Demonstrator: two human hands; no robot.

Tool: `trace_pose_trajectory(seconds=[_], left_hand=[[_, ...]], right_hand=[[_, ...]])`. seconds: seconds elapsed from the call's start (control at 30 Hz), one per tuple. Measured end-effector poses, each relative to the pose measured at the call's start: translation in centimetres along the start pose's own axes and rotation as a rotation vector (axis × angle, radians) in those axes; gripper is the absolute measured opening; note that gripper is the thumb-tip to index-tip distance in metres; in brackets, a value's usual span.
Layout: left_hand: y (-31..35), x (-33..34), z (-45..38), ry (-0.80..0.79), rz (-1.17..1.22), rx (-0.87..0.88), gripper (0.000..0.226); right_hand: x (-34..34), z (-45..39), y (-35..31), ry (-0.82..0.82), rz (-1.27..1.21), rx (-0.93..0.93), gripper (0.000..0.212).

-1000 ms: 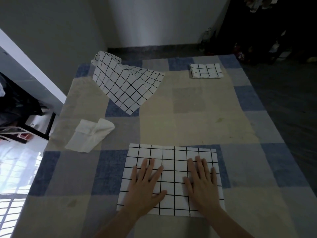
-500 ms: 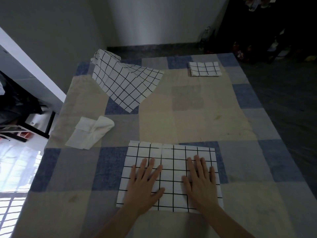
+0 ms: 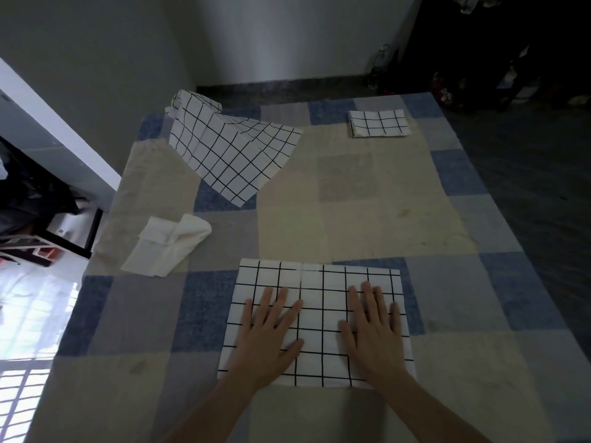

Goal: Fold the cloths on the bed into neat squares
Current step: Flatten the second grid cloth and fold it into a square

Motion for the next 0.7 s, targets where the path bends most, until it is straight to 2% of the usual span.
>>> trace_pose_trajectory(seconds=[0.2, 0.37, 0.5, 0.7], left_hand=[[0.6, -0.6, -0.1, 0.013, 0.0, -0.012, 0.063], [4.6, -0.9, 0.8, 0.063, 0.068, 0.173, 0.057], [5.0, 0.8, 1.7, 0.002, 0.047, 0.127, 0.057], [3.1, 0.5, 2.5, -0.016, 0.028, 0.152, 0.061]], right_hand=[[0.1, -0.2, 0.1, -0.001, 0.009, -0.007, 0.068], [0.2, -0.2, 0.2, -0.008, 0.022, -0.017, 0.068], [0.0, -0.3, 0.3, 0.003, 0.022, -0.012, 0.069], [-0.2, -0.5, 1.0, -0.004, 0.045, 0.002, 0.07]])
Point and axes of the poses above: each hand's wrist, its own z-axis away from the middle knuckle, its own x-axis out of the palm, y = z × x, the point moved 1 cm from there along -z, towards the middle knuckle, and after that the axes turned 7 degrees about -z, right-handed, at the moved point
